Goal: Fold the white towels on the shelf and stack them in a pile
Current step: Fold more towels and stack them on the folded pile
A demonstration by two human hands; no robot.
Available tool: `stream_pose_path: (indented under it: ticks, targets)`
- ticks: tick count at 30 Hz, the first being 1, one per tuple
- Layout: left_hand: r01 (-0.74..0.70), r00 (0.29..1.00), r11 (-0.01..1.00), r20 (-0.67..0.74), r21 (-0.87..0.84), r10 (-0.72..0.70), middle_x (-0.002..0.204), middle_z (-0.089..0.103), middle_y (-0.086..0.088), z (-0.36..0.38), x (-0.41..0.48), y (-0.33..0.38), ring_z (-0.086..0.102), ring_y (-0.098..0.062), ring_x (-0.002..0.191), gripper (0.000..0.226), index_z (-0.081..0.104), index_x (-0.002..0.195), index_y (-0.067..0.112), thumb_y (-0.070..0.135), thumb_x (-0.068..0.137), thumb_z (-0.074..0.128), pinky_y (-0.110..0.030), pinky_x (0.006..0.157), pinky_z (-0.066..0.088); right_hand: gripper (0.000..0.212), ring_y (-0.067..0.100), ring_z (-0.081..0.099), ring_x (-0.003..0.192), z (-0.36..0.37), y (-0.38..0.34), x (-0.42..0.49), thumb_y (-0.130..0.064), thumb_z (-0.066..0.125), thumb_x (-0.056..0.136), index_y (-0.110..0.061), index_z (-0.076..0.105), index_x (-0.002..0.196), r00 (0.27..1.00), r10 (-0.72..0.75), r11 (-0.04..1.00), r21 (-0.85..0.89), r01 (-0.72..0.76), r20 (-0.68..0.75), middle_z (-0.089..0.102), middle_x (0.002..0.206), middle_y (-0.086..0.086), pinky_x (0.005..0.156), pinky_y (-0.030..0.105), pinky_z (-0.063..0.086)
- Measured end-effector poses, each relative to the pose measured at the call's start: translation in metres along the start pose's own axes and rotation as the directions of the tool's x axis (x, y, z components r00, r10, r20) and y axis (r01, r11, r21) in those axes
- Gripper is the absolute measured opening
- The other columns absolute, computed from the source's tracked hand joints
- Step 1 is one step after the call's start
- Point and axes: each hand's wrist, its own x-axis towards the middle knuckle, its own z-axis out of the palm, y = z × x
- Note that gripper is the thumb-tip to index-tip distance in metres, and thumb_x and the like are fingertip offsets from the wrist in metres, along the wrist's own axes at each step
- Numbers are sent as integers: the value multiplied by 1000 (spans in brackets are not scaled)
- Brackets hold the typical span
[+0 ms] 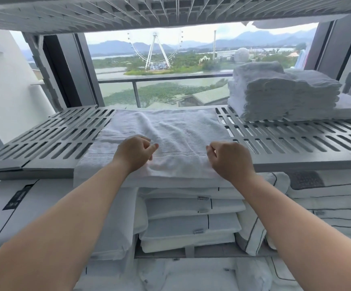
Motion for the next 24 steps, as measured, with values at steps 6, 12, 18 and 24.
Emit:
stream_pose_path:
  ticks: [6, 12, 18, 24]
  targets:
    - [-98, 991, 988, -76, 117, 108, 127, 64, 2, 19, 59, 8, 56, -21, 121, 31, 73, 75, 24, 40, 97, 57, -46, 105, 39, 33, 29, 60, 75, 24, 2, 51, -29, 45, 101, -12, 61, 77, 997, -21, 1000, 22, 20, 72, 60, 74, 5, 62, 33, 46]
    - [-140, 986, 983, 107, 119, 127, 139, 58, -2, 43, 137, -1, 53, -24, 127, 33, 60, 129, 29, 38, 98, 56, -42, 107, 41, 30, 24, 51, 123, 50, 18, 106, -31, 46, 100, -20, 66, 120, 956, -12, 1000, 31, 3, 292, 63, 123, 6, 100, 38, 44]
    - [-114, 965, 987, 250, 114, 83, 147, 50, -5, 68, 197, -6, 46, -25, 134, 46, 46, 143, 28, 43, 100, 51, -41, 111, 37, 38, 21, 29, 146, 86, 32, 156, -30, 40, 103, -24, 54, 138, 913, 87, 988, 85, -132, 399, 49, 148, 10, 113, 39, 29]
    - [-72, 913, 963, 405, 260, -41, 167, 19, 0, 88, 226, -13, 16, -24, 153, 67, 27, 156, 35, 67, 98, 32, -60, 120, 10, 39, 26, 52, 122, 117, 61, 186, -46, 34, 103, -26, 61, 124, 837, 131, 985, 22, -169, 531, 60, 132, 5, 96, 38, 43]
